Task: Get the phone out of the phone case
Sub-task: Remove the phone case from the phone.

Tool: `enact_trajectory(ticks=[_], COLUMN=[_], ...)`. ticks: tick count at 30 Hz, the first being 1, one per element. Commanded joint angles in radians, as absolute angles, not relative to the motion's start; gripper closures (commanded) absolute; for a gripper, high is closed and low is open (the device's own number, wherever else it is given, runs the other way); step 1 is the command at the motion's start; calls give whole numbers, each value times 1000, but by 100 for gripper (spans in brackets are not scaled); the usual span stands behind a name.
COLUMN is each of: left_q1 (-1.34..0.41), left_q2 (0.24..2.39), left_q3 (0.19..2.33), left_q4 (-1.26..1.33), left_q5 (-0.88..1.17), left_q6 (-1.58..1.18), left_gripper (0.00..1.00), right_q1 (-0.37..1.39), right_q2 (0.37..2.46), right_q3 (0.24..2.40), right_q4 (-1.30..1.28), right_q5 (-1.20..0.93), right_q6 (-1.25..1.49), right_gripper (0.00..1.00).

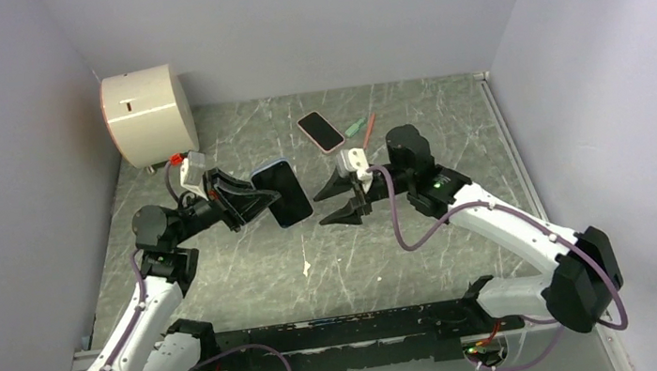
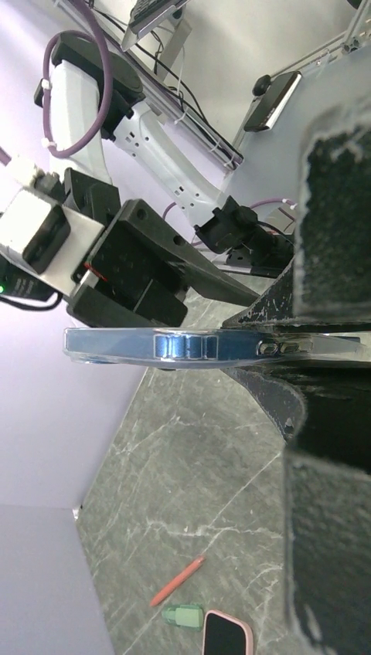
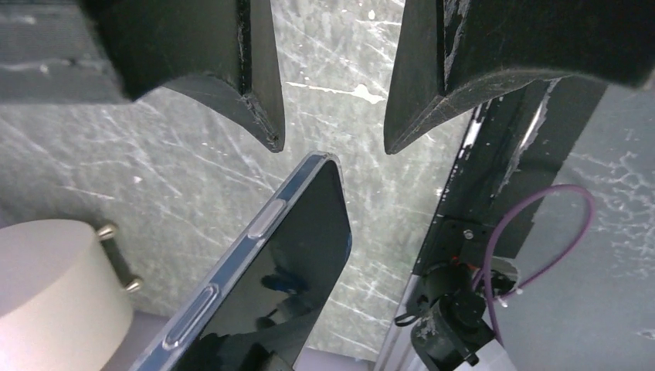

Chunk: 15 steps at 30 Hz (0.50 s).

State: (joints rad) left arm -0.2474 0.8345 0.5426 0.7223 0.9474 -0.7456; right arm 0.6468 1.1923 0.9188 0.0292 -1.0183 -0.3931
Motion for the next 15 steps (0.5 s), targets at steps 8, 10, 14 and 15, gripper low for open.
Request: enact_trajectory(ticks=[8, 10, 14, 15], left_q1=[-248, -248, -249, -248], left_q2=[845, 849, 854, 854], left_q3=[547, 548, 549, 549], left_q4=[861, 858, 867, 864], left_q5=[975, 975, 976, 973], left_q6=[-771, -767, -770, -768], left_gripper=[98, 97, 98, 97], right_q1=[652, 652, 654, 654], right_q2=[1270, 1281, 1300, 1306], right_q3=[1006, 1016, 1033, 1038], right_q4=[72, 80, 91, 89], right_q5=[-1130, -1137, -1145, -1146], right_q6=[-335, -330, -329, -330], right_gripper=[50, 51, 54, 55])
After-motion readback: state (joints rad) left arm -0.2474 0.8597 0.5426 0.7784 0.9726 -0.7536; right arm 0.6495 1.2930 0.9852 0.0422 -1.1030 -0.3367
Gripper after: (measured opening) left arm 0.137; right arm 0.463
